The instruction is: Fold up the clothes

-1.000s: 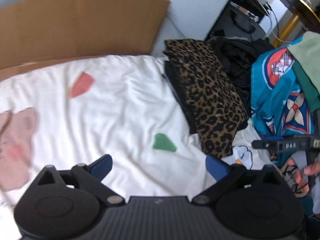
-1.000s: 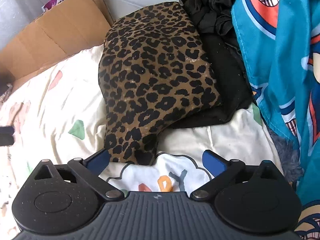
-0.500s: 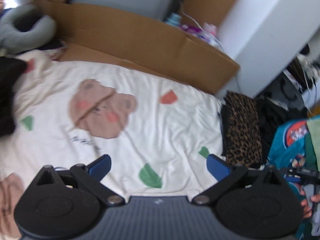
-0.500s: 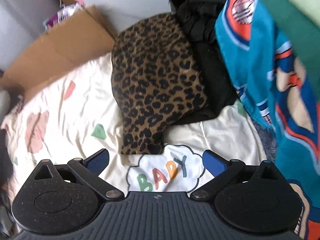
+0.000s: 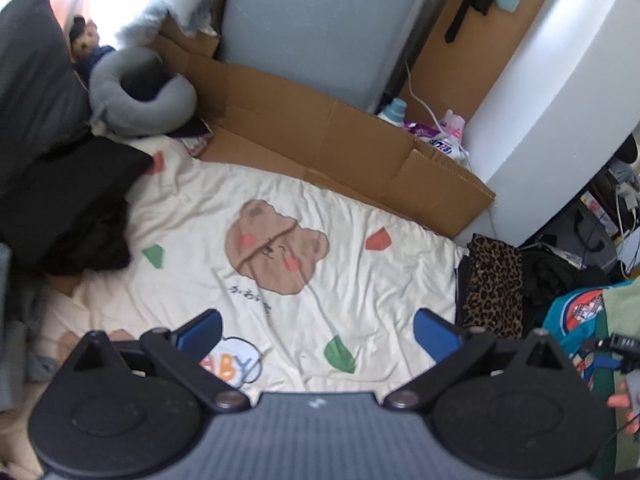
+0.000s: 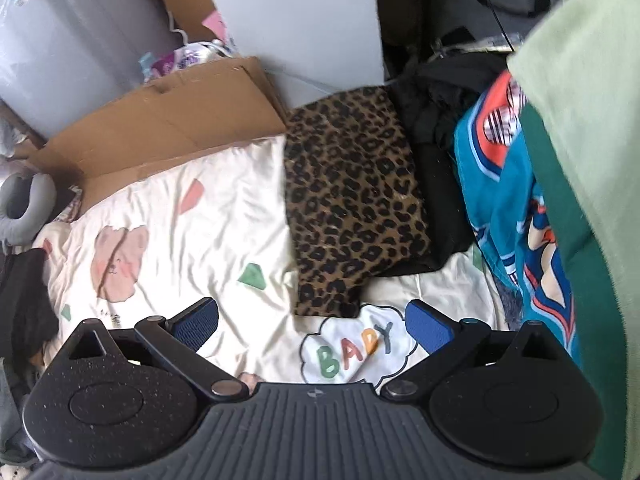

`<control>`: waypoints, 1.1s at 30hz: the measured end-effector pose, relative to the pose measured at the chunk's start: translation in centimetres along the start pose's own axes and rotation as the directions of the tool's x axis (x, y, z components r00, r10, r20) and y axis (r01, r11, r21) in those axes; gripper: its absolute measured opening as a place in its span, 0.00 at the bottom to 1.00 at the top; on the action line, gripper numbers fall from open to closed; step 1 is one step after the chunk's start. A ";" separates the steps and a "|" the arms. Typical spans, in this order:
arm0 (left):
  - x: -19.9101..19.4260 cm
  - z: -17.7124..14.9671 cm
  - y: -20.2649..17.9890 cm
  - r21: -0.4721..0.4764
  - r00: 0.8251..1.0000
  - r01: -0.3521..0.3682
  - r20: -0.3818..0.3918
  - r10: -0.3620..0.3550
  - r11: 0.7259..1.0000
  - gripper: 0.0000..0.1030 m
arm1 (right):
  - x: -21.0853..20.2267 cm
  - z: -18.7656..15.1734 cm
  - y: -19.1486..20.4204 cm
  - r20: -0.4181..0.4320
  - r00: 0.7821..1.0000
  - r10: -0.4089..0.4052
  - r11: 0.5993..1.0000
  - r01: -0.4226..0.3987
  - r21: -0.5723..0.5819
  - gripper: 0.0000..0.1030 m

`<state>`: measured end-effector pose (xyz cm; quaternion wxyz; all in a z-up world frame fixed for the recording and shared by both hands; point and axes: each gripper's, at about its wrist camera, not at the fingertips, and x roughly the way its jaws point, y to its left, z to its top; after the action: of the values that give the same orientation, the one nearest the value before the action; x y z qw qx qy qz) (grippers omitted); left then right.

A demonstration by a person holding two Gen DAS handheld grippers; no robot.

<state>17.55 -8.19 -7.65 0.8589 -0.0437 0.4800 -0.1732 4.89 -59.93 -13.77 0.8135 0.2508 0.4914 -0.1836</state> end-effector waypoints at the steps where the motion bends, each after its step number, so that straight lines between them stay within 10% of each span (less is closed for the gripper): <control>1: -0.7 0.0 0.1 -0.005 1.000 -0.003 0.005 0.003 1.000 1.00 | -0.7 0.2 0.7 0.003 1.000 -0.001 1.000 0.001 -0.004 0.99; 14: -9.8 -0.6 1.9 -0.078 0.997 -0.043 0.067 0.049 0.996 1.00 | -9.9 1.5 8.7 0.053 0.998 0.041 0.993 -0.035 -0.114 0.99; 33: -16.6 -4.8 3.6 -0.131 0.985 -0.069 0.145 0.088 0.989 1.00 | -16.1 -5.7 16.5 0.098 0.992 0.073 0.953 -0.040 -0.300 0.99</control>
<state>6.46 1.22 2.34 0.8945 -0.0916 0.4249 -0.1047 2.63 -42.40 2.10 0.8723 0.1294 0.4613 -0.0977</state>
